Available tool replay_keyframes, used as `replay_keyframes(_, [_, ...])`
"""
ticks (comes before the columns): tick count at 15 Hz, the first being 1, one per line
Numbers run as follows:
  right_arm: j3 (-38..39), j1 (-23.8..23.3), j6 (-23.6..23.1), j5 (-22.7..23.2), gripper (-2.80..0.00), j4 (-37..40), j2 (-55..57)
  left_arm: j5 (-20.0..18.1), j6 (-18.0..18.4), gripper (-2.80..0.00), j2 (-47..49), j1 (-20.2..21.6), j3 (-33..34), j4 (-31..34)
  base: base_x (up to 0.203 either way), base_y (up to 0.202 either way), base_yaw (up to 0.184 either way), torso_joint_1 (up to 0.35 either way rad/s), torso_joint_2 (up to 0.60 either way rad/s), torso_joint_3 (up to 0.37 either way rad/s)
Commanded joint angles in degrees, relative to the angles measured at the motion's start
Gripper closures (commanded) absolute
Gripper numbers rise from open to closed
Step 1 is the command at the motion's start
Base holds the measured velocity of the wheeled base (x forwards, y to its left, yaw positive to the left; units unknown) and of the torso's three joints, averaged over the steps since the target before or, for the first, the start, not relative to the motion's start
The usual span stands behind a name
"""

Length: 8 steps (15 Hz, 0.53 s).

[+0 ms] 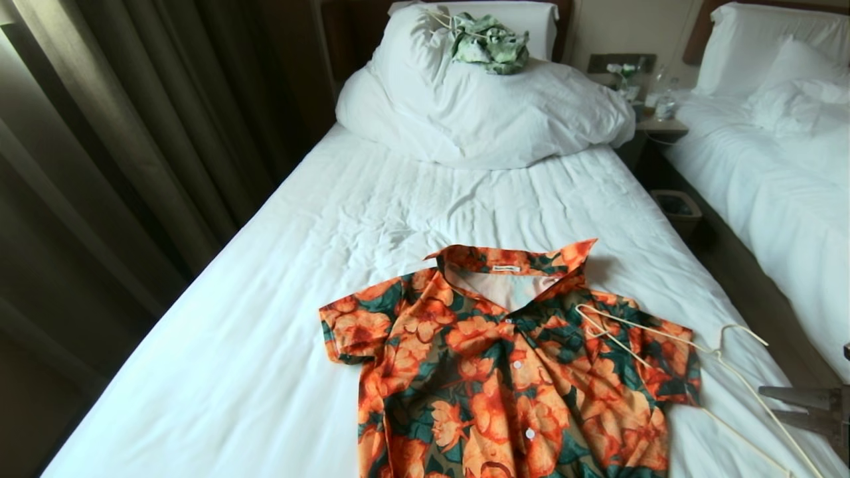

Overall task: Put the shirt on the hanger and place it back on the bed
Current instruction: Lift the shirt and hanger

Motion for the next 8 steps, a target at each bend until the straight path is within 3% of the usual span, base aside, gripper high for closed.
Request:
replay_keyframes(1, [-0.07,0.80,-0.83,0.49,-2.80,0.10,0.63,-0.08,0.07,0.00,-0.01,0.08,0.00,-0.02,0.000,0.000,0.000,0.000,0.00,0.000])
replay_keyframes(8, [0.29,6.73,0.84,0.57,-2.80,0.12,0.07,-0.01,0.07,0.00,-0.01,0.09,0.00,-0.01,0.000,0.000,0.000,0.000,0.00,0.000])
